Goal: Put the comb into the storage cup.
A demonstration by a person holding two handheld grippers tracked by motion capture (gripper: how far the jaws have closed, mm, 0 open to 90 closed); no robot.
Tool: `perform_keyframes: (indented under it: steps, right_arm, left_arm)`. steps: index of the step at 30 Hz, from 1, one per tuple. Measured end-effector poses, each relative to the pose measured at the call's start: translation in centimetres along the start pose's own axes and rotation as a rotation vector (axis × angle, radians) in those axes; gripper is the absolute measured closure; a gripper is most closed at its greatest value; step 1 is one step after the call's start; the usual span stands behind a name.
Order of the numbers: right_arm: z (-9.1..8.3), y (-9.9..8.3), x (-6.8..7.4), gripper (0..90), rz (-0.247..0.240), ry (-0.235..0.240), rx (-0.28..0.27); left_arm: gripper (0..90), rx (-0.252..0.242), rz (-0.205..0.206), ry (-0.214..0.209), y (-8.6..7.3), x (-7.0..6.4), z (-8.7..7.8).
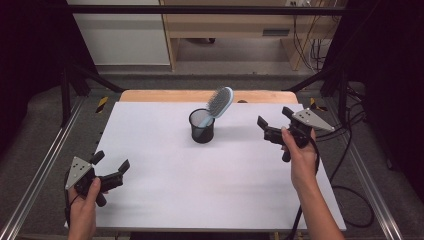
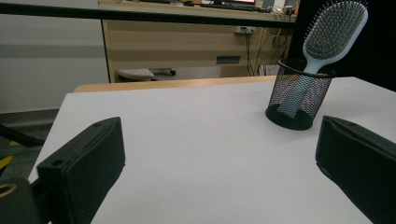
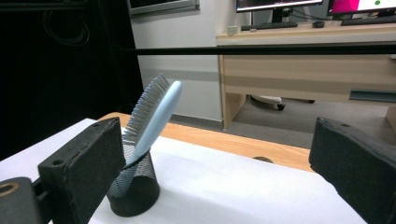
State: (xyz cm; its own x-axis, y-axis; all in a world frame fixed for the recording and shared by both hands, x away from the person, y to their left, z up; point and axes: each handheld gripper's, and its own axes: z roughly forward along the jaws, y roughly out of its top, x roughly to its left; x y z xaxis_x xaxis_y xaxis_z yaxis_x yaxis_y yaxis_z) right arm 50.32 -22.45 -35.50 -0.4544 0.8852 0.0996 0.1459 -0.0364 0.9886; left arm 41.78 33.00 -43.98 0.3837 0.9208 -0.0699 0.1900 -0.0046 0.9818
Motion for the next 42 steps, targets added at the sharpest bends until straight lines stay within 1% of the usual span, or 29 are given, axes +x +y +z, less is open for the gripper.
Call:
perform_keyframes:
  steps: [5, 7, 11, 13, 17, 19, 24, 28, 30, 32, 33, 34, 36, 40, 42]
  right_arm:
    - [-1.4, -0.6, -0.9, 3.0, -0.014, -0.034, -0.021]
    - [-2.0, -1.0, -1.2, 2.8, -0.027, -0.052, -0.022]
    - [-3.0, -1.8, -1.8, 3.0, -0.015, -0.078, -0.026]
    - [-3.3, -2.0, -2.0, 3.2, -0.013, -0.084, -0.026]
    - [-4.0, -2.4, -2.1, 4.6, -0.021, -0.091, -0.021]
    - [-4.3, -2.6, -2.2, 4.7, -0.029, -0.092, -0.019]
    - [-5.0, -3.3, -2.4, 5.3, -0.03, -0.101, -0.012]
    - [-5.4, -3.8, -2.6, 5.3, -0.029, -0.119, -0.004]
    - [-5.8, -4.2, -2.8, 5.2, -0.025, -0.127, 0.0]
    - [-6.1, -4.5, -2.9, 4.7, -0.02, -0.125, 0.012]
    - [-6.3, -4.7, -3.0, 4.2, -0.023, -0.118, 0.028]
    - [-6.4, -4.9, -3.0, 3.6, -0.02, -0.117, 0.033]
    - [-6.7, -5.3, -3.0, 3.3, -0.01, -0.117, 0.033]
    - [-7.1, -6.0, -2.9, 3.0, -0.011, -0.104, 0.043]
    - [-7.3, -6.3, -2.8, 2.9, -0.022, -0.103, 0.051]
  left_arm:
    - [1.5, 0.005, 0.02, 0.004, 0.0, 0.1, -0.2]
    - [1.5, 0.009, 0.014, 0.008, -0.1, 0.3, -0.2]
    - [1.6, 0.01, 0.017, 0.005, -0.1, 0.3, -0.1]
    - [1.8, 0.005, 0.006, 0.007, -0.1, 0.3, -0.1]
    - [1.8, -0.005, 0.006, 0.027, 0.0, 0.5, -0.2]
    - [2.1, -0.005, 0.006, 0.028, 0.0, 0.6, -0.2]
    - [2.6, -0.007, 0.014, 0.023, 0.0, 0.5, -0.2]
    - [2.4, -0.008, 0.015, 0.02, 0.1, 0.5, -0.2]
    - [2.3, -0.005, 0.022, 0.014, 0.0, 0.5, -0.4]
    - [2.2, -0.003, 0.026, 0.011, -0.1, 0.6, -0.7]
    - [2.2, -0.006, 0.024, 0.01, -0.1, 0.7, -0.8]
    - [2.2, -0.01, 0.018, 0.008, -0.1, 0.7, -1.0]
    - [2.1, -0.011, 0.013, 0.006, -0.1, 0.8, -1.1]
    - [2.0, -0.019, 0.014, 0.002, -0.1, 0.8, -1.2]
    - [2.1, -0.025, 0.014, -0.006, -0.1, 0.8, -1.2]
